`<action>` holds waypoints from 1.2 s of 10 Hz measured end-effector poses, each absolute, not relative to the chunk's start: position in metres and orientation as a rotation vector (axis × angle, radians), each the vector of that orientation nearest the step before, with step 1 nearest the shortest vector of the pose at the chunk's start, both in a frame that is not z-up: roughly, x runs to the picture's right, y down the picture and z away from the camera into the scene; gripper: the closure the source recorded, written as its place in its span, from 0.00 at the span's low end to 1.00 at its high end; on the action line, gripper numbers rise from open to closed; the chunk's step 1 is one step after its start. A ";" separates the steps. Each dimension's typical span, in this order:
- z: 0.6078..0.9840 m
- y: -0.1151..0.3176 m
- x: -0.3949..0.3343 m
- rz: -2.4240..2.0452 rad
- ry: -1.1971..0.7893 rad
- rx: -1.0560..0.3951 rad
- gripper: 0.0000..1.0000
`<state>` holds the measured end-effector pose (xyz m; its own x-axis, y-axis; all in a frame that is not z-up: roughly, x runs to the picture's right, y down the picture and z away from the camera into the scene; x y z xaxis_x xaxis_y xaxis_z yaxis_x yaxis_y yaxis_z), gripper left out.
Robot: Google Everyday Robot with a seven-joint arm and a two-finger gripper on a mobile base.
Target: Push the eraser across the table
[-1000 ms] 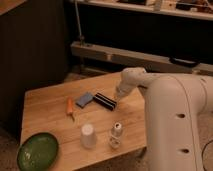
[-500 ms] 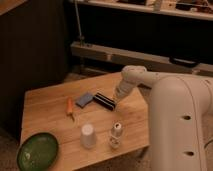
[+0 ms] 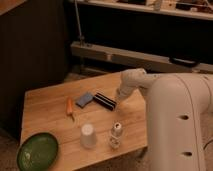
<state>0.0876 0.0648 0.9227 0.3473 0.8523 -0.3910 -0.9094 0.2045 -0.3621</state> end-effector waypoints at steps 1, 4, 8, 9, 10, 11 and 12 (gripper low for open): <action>0.925 0.063 0.088 1.232 0.113 -0.578 0.94; 0.933 0.067 0.085 1.217 0.111 -0.559 0.94; 0.939 0.071 0.078 1.212 0.100 -0.577 0.94; 0.936 0.072 0.074 1.212 0.086 -0.604 0.94; 0.930 0.073 0.069 1.204 0.072 -0.632 0.94; 0.925 0.076 0.060 1.190 0.057 -0.658 0.94; 0.920 0.079 0.048 1.166 0.043 -0.683 0.94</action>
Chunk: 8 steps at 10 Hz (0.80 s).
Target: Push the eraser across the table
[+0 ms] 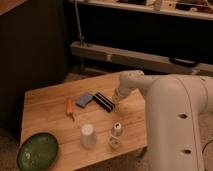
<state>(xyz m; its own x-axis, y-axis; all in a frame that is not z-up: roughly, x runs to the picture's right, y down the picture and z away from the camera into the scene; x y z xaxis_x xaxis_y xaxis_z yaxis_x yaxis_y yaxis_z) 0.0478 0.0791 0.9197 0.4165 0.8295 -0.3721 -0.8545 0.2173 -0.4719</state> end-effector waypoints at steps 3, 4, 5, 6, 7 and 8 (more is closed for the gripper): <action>0.911 0.090 0.026 1.112 0.031 -0.739 0.94; 0.911 0.090 0.024 1.108 0.029 -0.751 0.94; 0.910 0.089 0.021 1.105 0.023 -0.772 0.94; 0.909 0.087 0.019 1.115 0.014 -0.787 0.94; 0.907 0.084 0.018 1.128 0.002 -0.813 0.94; 0.900 0.076 0.015 1.146 -0.028 -0.851 0.94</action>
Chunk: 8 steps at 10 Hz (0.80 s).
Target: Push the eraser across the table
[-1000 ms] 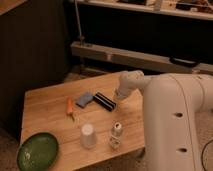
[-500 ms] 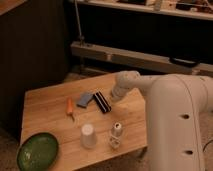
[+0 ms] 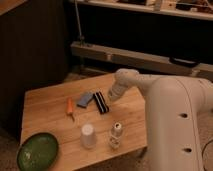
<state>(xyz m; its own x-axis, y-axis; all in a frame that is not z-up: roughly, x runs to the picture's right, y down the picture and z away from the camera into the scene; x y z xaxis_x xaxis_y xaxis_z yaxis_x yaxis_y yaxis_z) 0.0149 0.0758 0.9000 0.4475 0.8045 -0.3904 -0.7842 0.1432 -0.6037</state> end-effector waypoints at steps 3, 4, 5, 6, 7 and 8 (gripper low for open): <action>0.891 0.070 0.001 1.139 -0.043 -0.885 0.94; 0.892 0.069 -0.001 1.138 -0.033 -0.861 0.94; 0.895 0.067 0.000 1.142 -0.020 -0.812 0.94; 0.900 0.066 0.001 1.148 -0.010 -0.775 0.94; 0.909 0.065 0.005 1.168 -0.001 -0.737 0.94; 0.916 0.061 0.010 1.198 0.004 -0.717 0.94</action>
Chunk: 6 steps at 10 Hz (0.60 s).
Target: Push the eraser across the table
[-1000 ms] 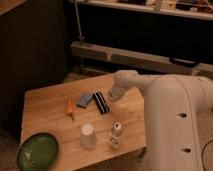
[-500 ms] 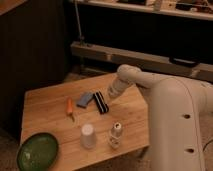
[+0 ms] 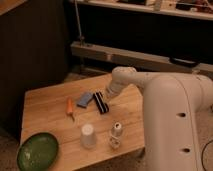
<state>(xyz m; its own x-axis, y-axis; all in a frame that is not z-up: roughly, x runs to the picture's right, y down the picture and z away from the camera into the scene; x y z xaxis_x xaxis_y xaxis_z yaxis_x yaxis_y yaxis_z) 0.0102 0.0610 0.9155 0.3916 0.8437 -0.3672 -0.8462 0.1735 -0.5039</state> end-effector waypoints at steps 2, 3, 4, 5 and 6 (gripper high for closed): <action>0.938 0.044 0.032 1.271 0.026 -0.661 0.94; 0.945 0.038 0.036 1.288 0.036 -0.640 0.94; 0.950 0.036 0.037 1.293 0.041 -0.629 0.94; 0.954 0.036 0.038 1.289 0.048 -0.619 0.94; 0.955 0.040 0.036 1.280 0.053 -0.616 0.94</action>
